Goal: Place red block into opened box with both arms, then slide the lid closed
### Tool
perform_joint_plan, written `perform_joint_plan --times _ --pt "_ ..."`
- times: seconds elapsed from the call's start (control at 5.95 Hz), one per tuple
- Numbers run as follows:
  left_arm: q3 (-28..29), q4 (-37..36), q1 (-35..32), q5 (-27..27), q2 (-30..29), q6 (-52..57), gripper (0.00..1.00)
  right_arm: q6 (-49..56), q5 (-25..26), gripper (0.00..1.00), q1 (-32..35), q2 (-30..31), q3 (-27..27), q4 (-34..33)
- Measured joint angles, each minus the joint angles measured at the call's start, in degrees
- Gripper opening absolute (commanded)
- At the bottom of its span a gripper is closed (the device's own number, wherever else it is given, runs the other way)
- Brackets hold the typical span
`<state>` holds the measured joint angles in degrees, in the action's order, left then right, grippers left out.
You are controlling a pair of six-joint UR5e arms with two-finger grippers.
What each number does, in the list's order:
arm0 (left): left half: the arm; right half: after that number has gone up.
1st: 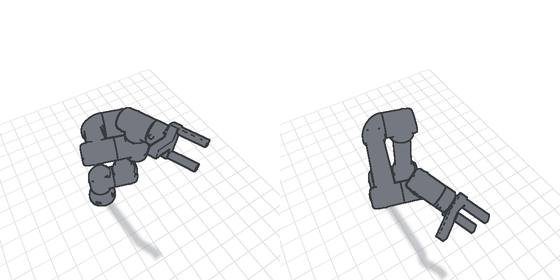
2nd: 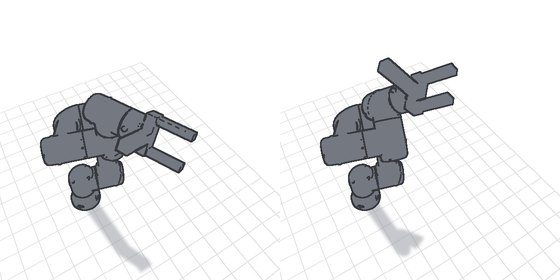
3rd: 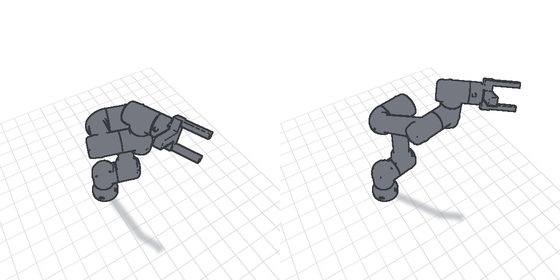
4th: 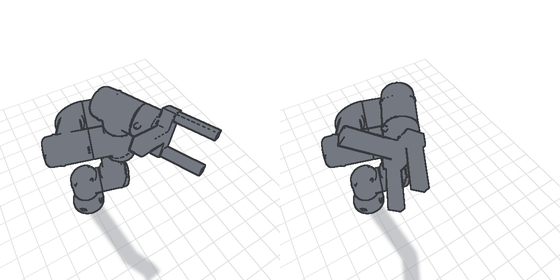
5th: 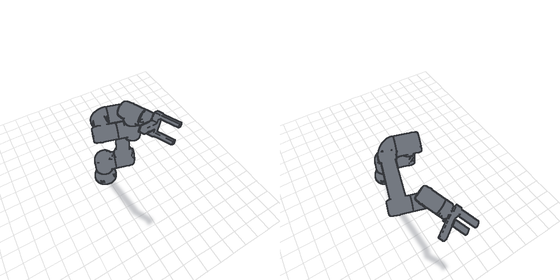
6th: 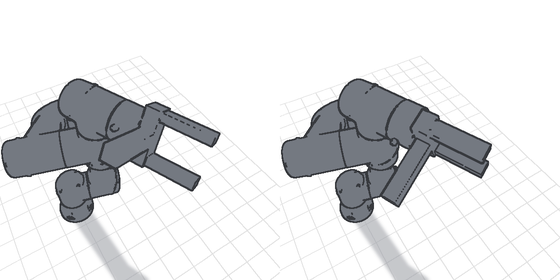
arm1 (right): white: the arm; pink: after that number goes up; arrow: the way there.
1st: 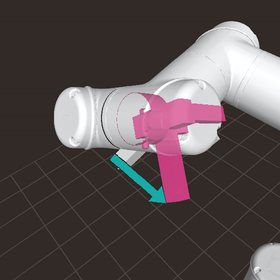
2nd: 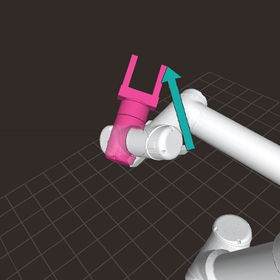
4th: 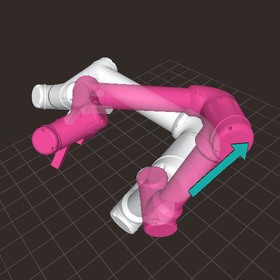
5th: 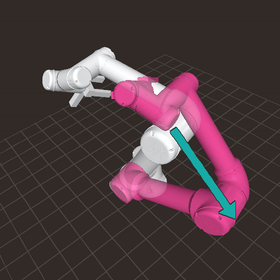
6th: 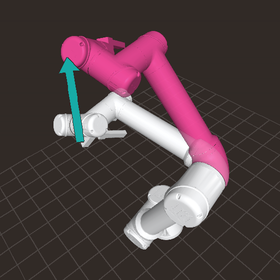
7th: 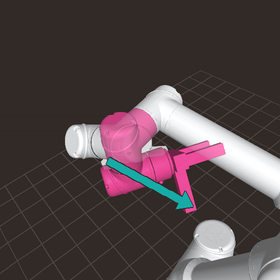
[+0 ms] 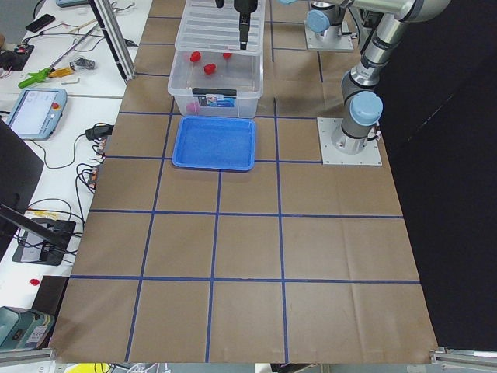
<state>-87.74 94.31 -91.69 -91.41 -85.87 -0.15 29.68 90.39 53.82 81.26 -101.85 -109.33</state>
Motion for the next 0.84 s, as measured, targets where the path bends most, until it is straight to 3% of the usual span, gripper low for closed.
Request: perform_joint_plan --times 0.84 --pt "0.03 0.00 0.01 0.00 0.00 -0.02 0.98 -6.11 -0.04 1.00 6.49 0.94 -0.50 0.08"
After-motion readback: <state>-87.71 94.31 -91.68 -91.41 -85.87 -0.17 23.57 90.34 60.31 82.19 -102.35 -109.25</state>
